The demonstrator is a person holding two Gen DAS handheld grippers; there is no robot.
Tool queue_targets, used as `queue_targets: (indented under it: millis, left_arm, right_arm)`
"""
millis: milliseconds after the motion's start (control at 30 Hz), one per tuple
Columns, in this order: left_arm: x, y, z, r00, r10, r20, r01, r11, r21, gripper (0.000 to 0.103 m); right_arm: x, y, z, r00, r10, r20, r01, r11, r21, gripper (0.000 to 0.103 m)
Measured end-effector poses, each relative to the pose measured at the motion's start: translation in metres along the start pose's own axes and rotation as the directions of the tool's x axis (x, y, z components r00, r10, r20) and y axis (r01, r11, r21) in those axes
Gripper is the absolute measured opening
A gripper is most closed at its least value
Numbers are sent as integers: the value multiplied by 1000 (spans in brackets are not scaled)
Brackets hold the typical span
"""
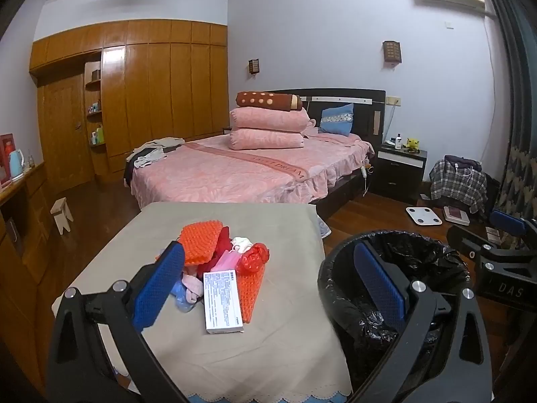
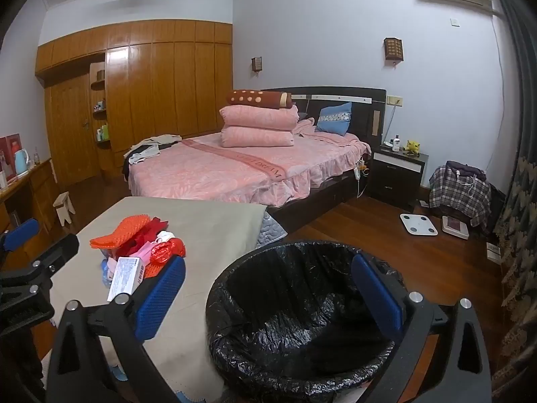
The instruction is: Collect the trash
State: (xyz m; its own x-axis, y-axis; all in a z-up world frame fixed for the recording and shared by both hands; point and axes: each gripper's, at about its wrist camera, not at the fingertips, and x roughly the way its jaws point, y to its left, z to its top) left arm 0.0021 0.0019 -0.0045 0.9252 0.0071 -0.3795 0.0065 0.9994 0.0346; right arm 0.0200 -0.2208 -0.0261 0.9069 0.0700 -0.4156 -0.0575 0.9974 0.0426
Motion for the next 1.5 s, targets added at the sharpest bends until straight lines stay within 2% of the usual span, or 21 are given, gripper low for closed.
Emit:
queue_targets:
  millis: [1500]
  left_arm:
    - [6,6,-8,1000,0,-8,0,1000,-2,98]
  right_arm:
    - [5,1,-1,1000,-1,-3,1,1000,-1,97]
